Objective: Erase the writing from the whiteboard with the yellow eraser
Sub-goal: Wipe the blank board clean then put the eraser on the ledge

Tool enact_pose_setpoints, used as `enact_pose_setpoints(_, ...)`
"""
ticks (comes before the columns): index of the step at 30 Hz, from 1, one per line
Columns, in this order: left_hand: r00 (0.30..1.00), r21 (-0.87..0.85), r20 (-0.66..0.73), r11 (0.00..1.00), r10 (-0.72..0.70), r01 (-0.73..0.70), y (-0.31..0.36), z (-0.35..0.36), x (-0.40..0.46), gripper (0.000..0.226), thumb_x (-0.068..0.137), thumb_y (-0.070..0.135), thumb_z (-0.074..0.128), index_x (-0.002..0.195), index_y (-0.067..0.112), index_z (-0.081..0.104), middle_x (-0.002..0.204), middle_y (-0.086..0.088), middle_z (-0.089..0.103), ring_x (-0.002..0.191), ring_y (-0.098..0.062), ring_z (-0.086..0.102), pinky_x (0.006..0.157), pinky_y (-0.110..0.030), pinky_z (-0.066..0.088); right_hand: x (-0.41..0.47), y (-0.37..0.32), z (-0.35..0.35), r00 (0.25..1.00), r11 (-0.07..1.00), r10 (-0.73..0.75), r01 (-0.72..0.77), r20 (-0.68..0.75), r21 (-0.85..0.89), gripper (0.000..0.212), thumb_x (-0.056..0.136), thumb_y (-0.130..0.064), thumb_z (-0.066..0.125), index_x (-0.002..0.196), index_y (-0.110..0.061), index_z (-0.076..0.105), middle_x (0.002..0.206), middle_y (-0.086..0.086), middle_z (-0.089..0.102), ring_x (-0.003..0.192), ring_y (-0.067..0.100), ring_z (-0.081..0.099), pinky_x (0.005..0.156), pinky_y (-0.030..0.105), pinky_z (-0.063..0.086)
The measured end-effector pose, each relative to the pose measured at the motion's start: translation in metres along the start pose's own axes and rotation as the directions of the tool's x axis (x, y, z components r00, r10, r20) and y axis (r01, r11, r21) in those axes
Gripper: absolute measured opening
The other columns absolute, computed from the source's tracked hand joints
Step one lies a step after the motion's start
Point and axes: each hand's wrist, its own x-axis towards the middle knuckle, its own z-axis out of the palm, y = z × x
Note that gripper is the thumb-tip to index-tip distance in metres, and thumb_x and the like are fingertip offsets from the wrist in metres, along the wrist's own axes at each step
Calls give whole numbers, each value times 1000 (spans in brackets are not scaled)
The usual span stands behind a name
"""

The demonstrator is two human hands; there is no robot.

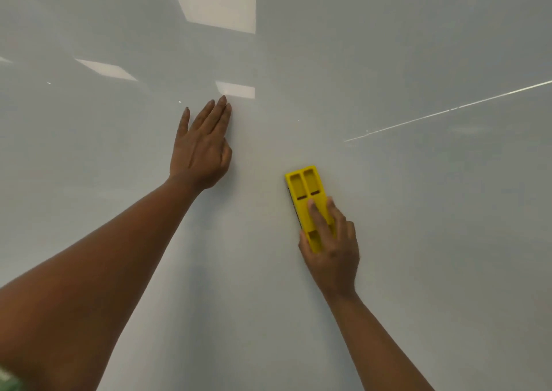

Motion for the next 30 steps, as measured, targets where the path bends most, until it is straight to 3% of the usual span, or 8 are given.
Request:
enact_pose_setpoints(4, 999, -1, 45, 1000, 24, -24, -6, -7, 0, 61, 86, 21, 26, 146, 7, 24, 155, -7, 19, 143, -21, 17, 116, -44, 7, -3, 25, -12, 998, 996, -65, 65, 6, -54, 42, 80, -28, 54, 120, -19, 61, 120, 16, 63, 72, 34, 60, 64, 35, 54)
enact_pose_setpoints(9, 985, 26, 152, 996, 83, -88, -19, -20, 7, 56, 94, 14, 35, 147, 13, 19, 157, -1, 14, 143, -16, 13, 117, -44, 4, 27, 21, -8, 955, 962, 272, -265, -122, 69, 51, 77, -16, 67, 127, -16, 56, 129, 19, 55, 93, 40, 58, 75, 43, 52)
enact_pose_setpoints(13, 973, 35, 215, 995, 87, -96, -21, -28, 11, 56, 94, 14, 34, 148, 16, 17, 157, 1, 11, 143, -14, 12, 117, -46, 2, 32, -14, 5, 916, 924, 375, -357, -145, 138, 57, 74, -14, 74, 128, -15, 55, 128, 21, 55, 97, 41, 57, 76, 45, 52)
enact_pose_setpoints(20, 961, 3, 271, 998, 62, -65, -19, -32, 13, 55, 96, 15, 33, 148, 18, 16, 157, 4, 8, 144, -13, 9, 116, -48, 1, 10, -66, 25, 999, 995, 38, -38, 2, 88, 54, 71, -19, 76, 123, -15, 60, 124, 19, 60, 69, 34, 58, 64, 34, 52)
enact_pose_setpoints(25, 965, -10, 255, 999, 53, -52, -18, -30, 12, 56, 95, 15, 33, 148, 18, 16, 157, 4, 9, 144, -13, 9, 116, -49, 0, -6, -90, 36, 982, 978, -178, 169, 67, 123, 56, 68, -21, 75, 122, -20, 61, 123, 12, 62, 65, 29, 57, 60, 29, 49)
enact_pose_setpoints(30, 963, -9, 266, 999, 41, -40, -17, -29, 10, 56, 96, 16, 32, 149, 18, 14, 158, 3, 6, 144, -12, 6, 116, -51, -1, -26, -100, 42, 951, 941, -294, 272, 91, 201, 53, 68, -18, 72, 120, -22, 62, 124, 9, 63, 65, 27, 58, 60, 26, 47)
